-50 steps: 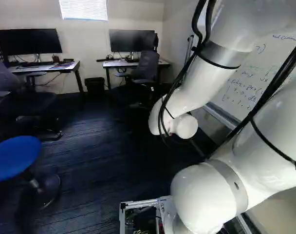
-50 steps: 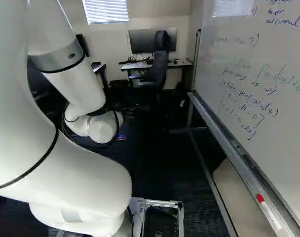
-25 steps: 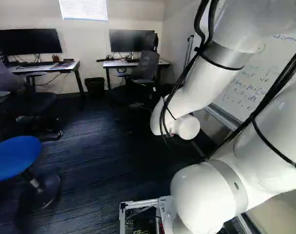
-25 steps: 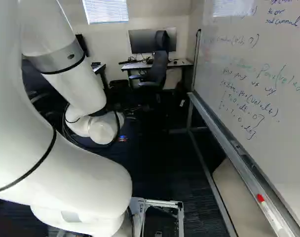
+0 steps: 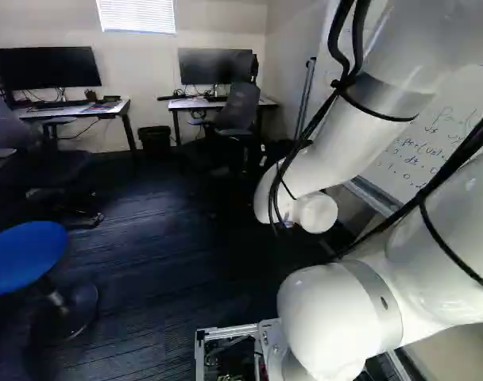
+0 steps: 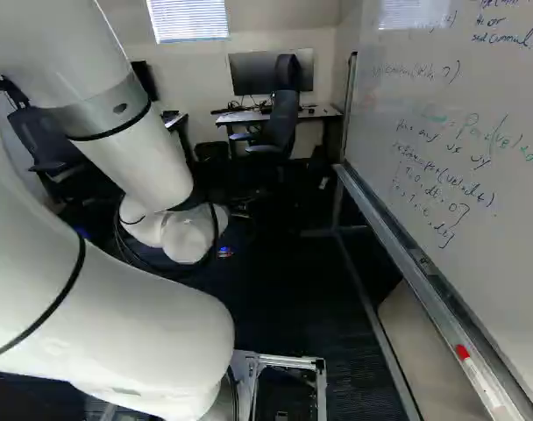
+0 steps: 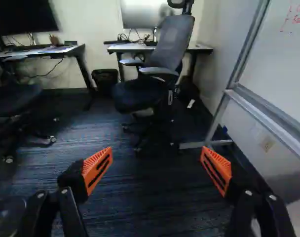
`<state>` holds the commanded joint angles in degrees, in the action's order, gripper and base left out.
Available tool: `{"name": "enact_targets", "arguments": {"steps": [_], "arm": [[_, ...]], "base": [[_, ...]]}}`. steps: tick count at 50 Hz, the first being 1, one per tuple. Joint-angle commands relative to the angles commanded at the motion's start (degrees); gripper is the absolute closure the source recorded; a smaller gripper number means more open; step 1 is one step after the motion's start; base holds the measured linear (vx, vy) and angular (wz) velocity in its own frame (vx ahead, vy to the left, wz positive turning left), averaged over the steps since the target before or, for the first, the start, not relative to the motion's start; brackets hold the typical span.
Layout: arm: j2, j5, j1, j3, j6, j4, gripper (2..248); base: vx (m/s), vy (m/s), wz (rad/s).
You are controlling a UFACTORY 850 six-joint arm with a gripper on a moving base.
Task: Open the door and move inside
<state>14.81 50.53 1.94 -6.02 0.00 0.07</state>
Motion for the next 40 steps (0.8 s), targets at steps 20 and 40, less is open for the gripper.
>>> {"name": "enact_targets", "arguments": {"steps": [20,40], "arm": [[1.2,-0.5,-1.9,1.0,0.0,-0.1,3],[1.2,-0.5,-1.9,1.0,0.0,-0.1,3]], "base": [[0.0,0.0,0.0],[0.0,0.0,0.0]]}}
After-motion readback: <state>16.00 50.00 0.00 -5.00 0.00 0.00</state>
